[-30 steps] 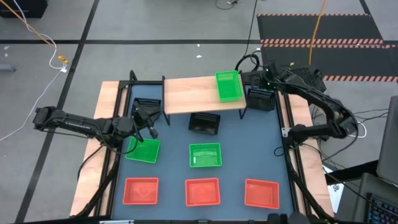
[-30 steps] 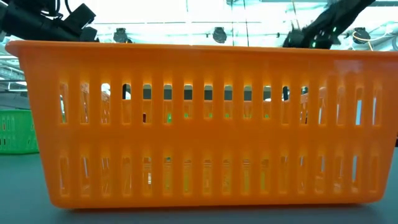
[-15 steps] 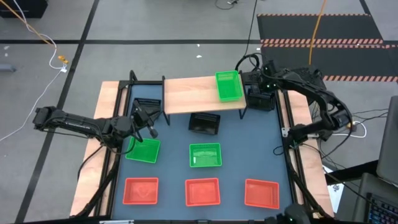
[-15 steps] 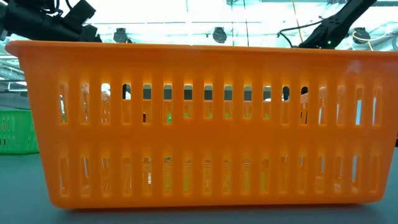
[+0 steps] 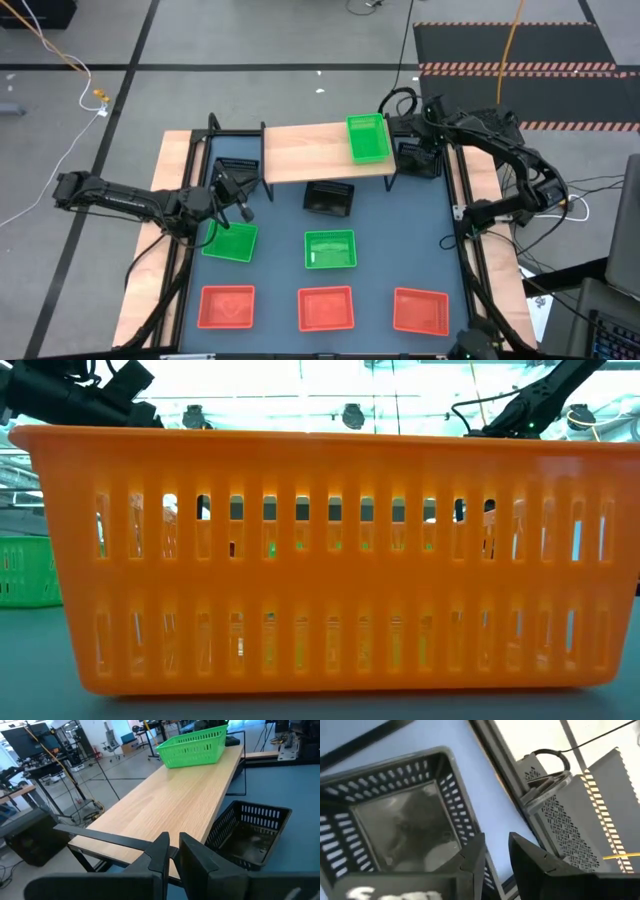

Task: Stack baskets on shelf by color
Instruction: Put the top right black bin on the shelf

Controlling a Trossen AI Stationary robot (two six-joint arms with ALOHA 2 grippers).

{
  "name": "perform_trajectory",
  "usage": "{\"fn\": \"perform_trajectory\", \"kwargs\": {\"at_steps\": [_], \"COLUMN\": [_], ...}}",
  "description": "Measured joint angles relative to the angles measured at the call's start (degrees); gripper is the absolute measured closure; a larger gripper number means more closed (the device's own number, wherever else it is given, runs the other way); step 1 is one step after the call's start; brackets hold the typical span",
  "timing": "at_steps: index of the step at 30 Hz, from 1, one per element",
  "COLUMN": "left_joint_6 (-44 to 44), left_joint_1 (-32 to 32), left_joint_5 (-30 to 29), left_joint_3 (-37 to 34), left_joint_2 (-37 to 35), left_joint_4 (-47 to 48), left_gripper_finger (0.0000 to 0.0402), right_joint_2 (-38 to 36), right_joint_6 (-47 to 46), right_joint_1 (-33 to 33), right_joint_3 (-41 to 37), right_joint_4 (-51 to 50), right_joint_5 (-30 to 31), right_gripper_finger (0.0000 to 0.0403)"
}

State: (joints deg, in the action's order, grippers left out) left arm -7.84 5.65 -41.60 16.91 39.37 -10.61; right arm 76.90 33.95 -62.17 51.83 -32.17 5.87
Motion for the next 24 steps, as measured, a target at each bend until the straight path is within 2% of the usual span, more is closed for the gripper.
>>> {"fn": "perform_trajectory", "kwargs": {"at_steps": [5, 10, 18, 20, 24], "left_joint_6": [0.43, 0.86, 1.99, 2.03, 2.12], "left_joint_1": [0.00, 0.00, 0.00, 0.00, 0.00], "left_joint_5": [0.00, 0.00, 0.00, 0.02, 0.02], "left_joint_3": [0.00, 0.00, 0.00, 0.00, 0.00], "left_joint_2": [0.00, -0.02, -0.02, -0.02, -0.02], "left_joint_4": [0.04, 0.41, 1.26, 1.80, 2.05], "left_gripper_finger": [0.0355, 0.0355, 0.0355, 0.0355, 0.0355], "right_joint_2": [0.00, -0.10, -0.20, -0.06, 0.65], "right_joint_6": [-5.55, -15.62, -30.70, -29.60, -17.59], "right_joint_1": [0.02, 0.07, 0.77, 0.76, 0.81], "right_joint_3": [-0.02, -0.04, -0.04, -0.04, -1.41], "right_joint_4": [-5.53, -12.24, -1.51, -1.49, -0.20], "right_joint_5": [-0.15, 0.28, 4.48, 4.57, 4.78], "right_gripper_finger": [0.0323, 0.0324, 0.0324, 0.0324, 0.0324]}}
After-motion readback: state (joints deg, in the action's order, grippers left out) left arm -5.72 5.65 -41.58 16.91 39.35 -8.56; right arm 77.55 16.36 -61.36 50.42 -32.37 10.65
